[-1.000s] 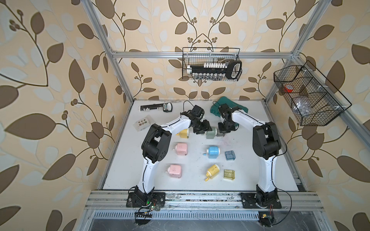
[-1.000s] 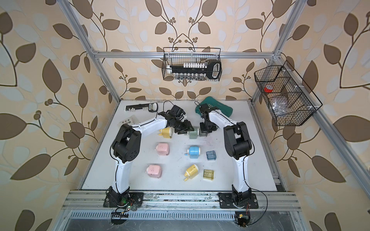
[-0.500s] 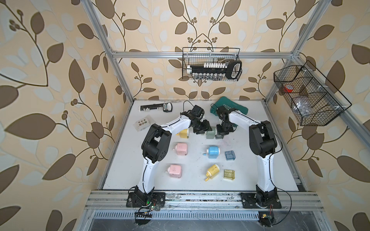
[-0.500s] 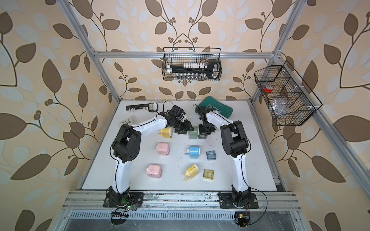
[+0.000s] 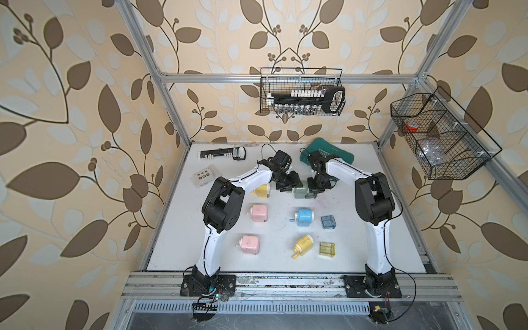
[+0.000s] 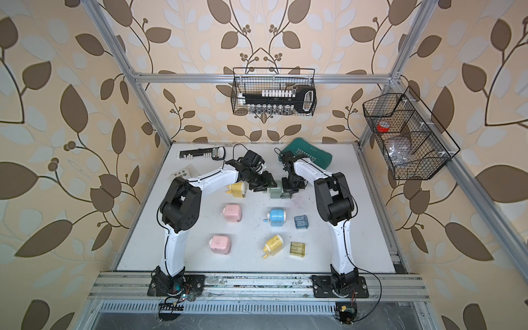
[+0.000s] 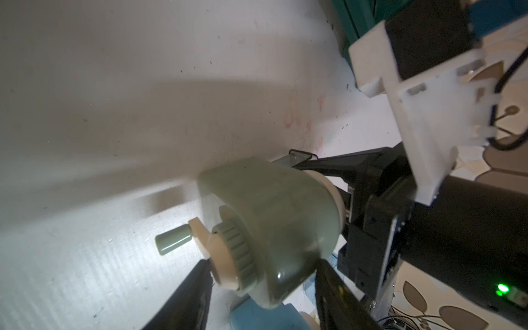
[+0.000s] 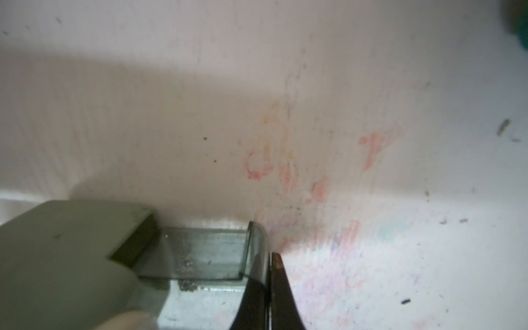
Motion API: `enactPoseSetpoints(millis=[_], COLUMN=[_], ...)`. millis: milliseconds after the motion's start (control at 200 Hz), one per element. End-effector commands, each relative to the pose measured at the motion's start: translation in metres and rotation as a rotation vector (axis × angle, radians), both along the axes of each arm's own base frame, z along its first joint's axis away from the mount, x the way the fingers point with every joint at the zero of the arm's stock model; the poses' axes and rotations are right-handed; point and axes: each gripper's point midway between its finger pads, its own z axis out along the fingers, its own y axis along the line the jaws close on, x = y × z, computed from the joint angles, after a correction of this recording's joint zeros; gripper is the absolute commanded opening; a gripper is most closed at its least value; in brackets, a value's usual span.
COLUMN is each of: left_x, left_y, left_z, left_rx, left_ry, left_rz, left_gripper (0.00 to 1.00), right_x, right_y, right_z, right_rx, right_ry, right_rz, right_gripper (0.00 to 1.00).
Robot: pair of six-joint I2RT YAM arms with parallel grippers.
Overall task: Put the tray back into the pencil sharpener
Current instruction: Close the container of the pencil sharpener.
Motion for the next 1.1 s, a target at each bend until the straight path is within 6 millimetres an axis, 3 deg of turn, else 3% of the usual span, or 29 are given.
enactPoseSetpoints(millis=[0, 1095], left_x=[-0.003, -0.003], left_y=[0.015, 0.014], left_z=[-0.027, -0.032], left_rx=[0.078, 0.074], left_ry=[0.040, 0.051], left_rz=[0.038, 0.039], left_gripper=[0.58, 0.58], right_x=[0.003, 0.002], right_y=[0.012, 0.034], right_z=[0.006, 0.019], right_rx=[0.057, 0.197], right_ry=[-0.015, -0.031], right_rz=[-0.002, 0.026], right_gripper=[0.00, 0.00])
